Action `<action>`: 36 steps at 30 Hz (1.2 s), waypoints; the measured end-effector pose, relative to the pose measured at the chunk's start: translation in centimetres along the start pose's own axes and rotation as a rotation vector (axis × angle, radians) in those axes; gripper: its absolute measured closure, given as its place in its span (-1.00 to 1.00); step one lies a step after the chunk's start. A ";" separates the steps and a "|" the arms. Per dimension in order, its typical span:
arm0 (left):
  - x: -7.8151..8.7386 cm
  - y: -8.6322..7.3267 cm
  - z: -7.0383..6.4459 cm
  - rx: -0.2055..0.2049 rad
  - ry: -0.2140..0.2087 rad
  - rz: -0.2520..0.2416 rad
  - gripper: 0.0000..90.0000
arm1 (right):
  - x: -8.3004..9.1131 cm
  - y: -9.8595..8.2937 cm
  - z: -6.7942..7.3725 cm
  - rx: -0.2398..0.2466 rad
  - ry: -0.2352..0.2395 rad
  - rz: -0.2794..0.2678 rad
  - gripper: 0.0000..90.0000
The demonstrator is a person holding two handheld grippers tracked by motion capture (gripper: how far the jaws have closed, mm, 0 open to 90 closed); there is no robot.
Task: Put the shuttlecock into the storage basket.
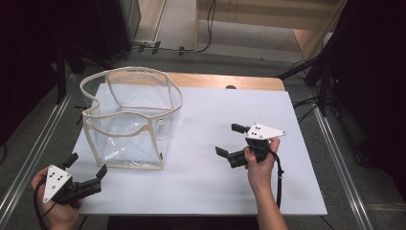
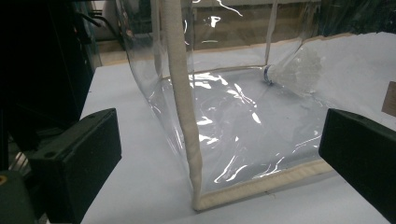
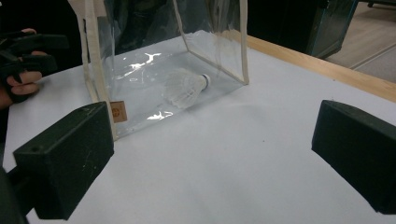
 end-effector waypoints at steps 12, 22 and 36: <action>0.0 0.0 0.0 -0.001 0.000 0.000 -1.00 | 0.9 -1.2 -0.3 -0.012 -0.027 0.007 -1.00; 0.0 0.0 0.0 -0.005 0.000 0.001 -1.00 | 2.0 -2.1 -0.8 -0.035 -0.050 0.006 -1.00; 0.0 0.0 -0.1 -0.009 0.001 0.002 -1.00 | 4.7 -3.9 -1.8 -0.067 -0.106 -0.006 -1.00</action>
Point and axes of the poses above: each handheld gripper's, and its own axes: x roughly backward along the jaws, y roughly out of its top, z roughly to its left, the point moved 1 cm from there along -x, roughly forward along the jaws, and after that the axes turned 3 degrees about z, right-handed, at the moved point
